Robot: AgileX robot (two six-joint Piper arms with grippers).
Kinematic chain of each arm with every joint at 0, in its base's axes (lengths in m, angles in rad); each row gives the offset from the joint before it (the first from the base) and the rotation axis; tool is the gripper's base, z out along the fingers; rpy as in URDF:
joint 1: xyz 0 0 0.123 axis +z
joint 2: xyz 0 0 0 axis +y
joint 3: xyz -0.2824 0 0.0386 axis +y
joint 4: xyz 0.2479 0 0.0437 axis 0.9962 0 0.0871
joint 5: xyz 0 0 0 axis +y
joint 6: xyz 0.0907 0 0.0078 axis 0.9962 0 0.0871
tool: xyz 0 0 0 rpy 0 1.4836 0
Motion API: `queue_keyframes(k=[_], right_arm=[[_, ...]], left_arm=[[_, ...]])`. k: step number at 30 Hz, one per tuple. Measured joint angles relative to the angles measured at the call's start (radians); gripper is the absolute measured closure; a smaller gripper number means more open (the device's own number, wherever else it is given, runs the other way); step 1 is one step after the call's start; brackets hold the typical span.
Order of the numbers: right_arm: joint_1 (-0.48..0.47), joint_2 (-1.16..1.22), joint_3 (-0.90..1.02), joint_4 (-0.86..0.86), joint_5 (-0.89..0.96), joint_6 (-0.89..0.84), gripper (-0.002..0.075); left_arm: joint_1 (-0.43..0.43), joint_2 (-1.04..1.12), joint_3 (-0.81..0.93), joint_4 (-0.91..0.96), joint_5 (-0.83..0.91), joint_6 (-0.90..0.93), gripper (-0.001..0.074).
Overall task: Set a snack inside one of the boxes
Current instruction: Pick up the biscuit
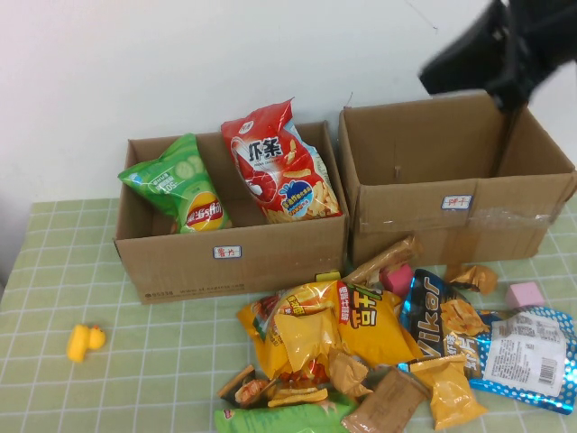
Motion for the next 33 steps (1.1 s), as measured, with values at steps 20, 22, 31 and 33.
queue_keyframes(k=[20, 22, 31, 33], right_arm=[[0.087, -0.15, 0.683, -0.472, -0.185, 0.336, 0.0721], [0.111, -0.143, 0.743, -0.471, -0.223, 0.369, 0.0721], [0.18, -0.141, 0.928, -0.702, -0.518, 0.706, 0.0721], [0.18, -0.135, 0.933, -0.689, -0.563, 0.736, 0.0721]], left_arm=[[0.0, 0.0, 0.0, 0.0, 0.0, 0.0, 0.0738], [0.0, 0.0, 0.0, 0.0, 0.0, 0.0, 0.0738], [0.0, 0.0, 0.0, 0.0, 0.0, 0.0, 0.0738], [0.0, 0.0, 0.0, 0.0, 0.0, 0.0, 0.0738]])
